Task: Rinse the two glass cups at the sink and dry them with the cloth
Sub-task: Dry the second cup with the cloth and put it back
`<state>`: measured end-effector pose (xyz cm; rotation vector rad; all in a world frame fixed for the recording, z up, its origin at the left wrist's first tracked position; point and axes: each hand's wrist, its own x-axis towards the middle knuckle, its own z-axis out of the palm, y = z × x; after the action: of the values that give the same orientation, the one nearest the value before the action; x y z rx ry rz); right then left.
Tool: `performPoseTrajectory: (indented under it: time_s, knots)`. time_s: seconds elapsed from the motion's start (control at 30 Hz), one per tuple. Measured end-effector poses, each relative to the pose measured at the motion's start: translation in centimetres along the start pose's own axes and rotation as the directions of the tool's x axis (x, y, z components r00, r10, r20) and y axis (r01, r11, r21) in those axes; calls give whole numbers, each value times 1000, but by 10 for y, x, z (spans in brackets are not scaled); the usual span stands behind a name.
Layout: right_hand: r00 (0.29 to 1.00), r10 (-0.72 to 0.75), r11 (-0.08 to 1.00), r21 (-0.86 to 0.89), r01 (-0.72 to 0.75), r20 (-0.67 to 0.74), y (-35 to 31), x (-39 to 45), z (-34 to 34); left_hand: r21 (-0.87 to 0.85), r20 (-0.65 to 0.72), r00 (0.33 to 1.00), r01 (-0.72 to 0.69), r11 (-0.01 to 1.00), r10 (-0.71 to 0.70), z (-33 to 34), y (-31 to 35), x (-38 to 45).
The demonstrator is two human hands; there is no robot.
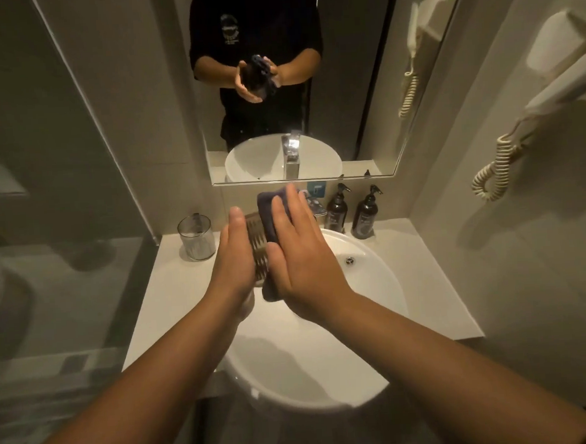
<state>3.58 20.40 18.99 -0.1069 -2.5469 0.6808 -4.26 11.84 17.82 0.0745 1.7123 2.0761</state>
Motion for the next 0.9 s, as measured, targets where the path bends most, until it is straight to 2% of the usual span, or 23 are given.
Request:
performPoseTrajectory:
  time_s: [0.1,0.2,0.27,0.37,0.47,0.6,0.63,0.7,0.8,0.87,0.9]
  knots:
    - [999,-43,994,-100,40,-33,-3,-2,1,-19,73,997,13,1000,-12,-1,-1,-4]
    - [997,-49,995,-90,43,-64,-5,-3,1,-71,76,997,27,997,-21,0,0,-6]
    - [999,-23,999,48,25,-41,-4,-2,0,-89,93,994,56,994,-48,0,-1,-5]
    - [996,86,943,320,-88,20,1,-1,-4,-124,106,992,84,989,-71,-1,-2,-5]
    - [989,139,874,463,-147,50,7,-2,-5,-157,139,988,84,984,-62,-5,-6,-3]
    - [966,206,680,687,-256,156,7,6,-11,-237,210,976,114,965,-63,-9,-3,2]
    - [962,227,668,694,-266,151,6,10,-12,-229,229,971,117,966,-63,-10,1,3]
    - [970,227,757,612,-231,86,4,12,-14,-175,215,975,102,979,-63,-9,8,6]
    - [987,159,925,345,-157,23,4,13,-13,-21,-4,1000,11,1000,-11,3,15,9]
    - [997,68,975,214,-61,-23,4,12,-12,39,-133,990,-51,998,56,7,15,7]
    - [999,24,988,153,-19,-33,3,11,-13,37,-111,992,-51,998,54,8,14,5]
